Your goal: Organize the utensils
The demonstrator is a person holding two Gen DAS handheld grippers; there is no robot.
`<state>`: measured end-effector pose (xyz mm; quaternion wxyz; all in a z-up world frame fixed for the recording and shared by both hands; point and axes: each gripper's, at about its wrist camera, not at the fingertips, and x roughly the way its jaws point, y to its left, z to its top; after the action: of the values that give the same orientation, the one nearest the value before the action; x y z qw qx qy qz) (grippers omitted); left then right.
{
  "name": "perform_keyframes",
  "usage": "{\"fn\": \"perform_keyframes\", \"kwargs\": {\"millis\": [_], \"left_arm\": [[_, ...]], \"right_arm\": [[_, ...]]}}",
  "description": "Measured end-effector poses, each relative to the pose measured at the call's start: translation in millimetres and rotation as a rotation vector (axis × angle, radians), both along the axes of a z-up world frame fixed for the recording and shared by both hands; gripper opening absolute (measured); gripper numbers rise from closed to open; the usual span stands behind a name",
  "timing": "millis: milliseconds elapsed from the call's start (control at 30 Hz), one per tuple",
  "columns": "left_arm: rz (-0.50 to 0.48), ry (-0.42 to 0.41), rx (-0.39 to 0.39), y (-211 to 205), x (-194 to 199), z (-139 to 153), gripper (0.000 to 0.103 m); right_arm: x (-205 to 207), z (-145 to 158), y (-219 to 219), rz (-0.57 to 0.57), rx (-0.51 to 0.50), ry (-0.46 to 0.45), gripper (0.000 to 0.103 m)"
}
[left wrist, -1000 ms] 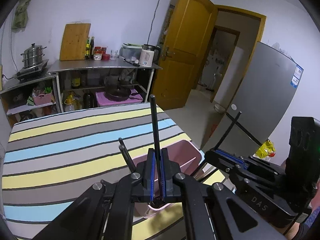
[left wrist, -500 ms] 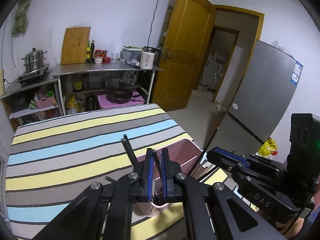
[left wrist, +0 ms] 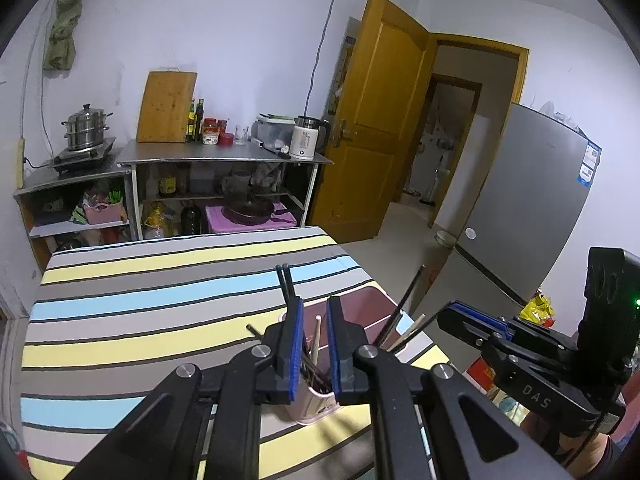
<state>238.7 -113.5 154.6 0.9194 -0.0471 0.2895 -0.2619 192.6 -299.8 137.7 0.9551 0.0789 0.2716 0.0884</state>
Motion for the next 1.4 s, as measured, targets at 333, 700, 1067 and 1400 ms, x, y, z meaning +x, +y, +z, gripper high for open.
{"fn": "perform_keyframes", "kwargs": {"millis": [333, 700, 1067, 1400], "left_arm": [[0.030, -0.060, 0.007, 9, -42, -15, 0.011], [0.101, -0.080, 0.065, 10, -88, -68, 0.035], [0.151, -0.112, 0.100, 15, -127, -111, 0.036], [0.183, -0.123, 0.089, 22, -143, -119, 0.036]], "right_arm": [[-32, -10, 8, -0.032, -0.010, -0.041, 0.019], [-68, -43, 22, -0.078, -0.074, -0.064, 0.022], [-101, -72, 27, -0.122, -0.093, -0.086, 0.022], [-122, -91, 28, -0.164, -0.098, -0.078, 0.022]]}}
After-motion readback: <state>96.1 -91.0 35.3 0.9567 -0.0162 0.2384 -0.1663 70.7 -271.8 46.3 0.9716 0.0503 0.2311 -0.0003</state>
